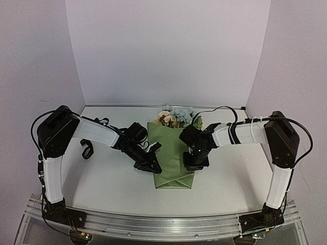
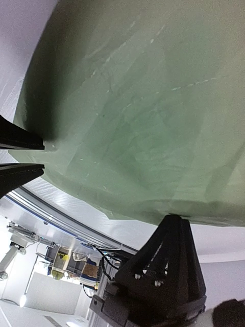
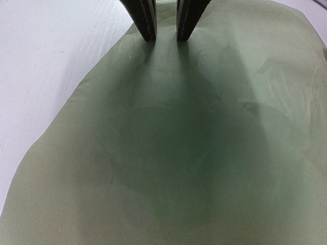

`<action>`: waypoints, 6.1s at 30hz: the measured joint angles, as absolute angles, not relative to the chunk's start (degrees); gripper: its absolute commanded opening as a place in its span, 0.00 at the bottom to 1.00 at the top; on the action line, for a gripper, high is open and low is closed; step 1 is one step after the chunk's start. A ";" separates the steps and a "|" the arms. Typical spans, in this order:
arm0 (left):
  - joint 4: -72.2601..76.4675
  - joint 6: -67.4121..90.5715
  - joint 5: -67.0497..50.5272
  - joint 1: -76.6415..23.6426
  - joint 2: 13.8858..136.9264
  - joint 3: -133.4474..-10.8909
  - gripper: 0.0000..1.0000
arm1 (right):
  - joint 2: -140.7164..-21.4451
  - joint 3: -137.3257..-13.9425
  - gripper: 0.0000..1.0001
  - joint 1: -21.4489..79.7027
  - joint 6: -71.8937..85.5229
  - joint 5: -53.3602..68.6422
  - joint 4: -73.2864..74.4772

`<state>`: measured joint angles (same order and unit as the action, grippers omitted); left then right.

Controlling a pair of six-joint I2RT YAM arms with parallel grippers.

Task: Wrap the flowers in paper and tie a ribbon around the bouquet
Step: Press the fold line of the folded bouquet.

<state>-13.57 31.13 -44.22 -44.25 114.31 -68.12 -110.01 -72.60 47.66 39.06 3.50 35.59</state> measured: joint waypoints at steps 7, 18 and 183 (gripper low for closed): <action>-14.01 30.33 -45.54 -46.36 118.69 -68.23 0.10 | -109.23 -72.60 0.16 48.22 39.68 4.36 35.52; -13.98 30.43 -46.35 -46.57 118.96 -68.58 0.10 | -108.31 -72.58 0.17 53.39 41.86 8.55 31.81; 8.93 49.50 -47.85 -44.51 112.41 -60.42 0.19 | -92.39 -51.42 0.34 54.05 51.30 6.07 19.34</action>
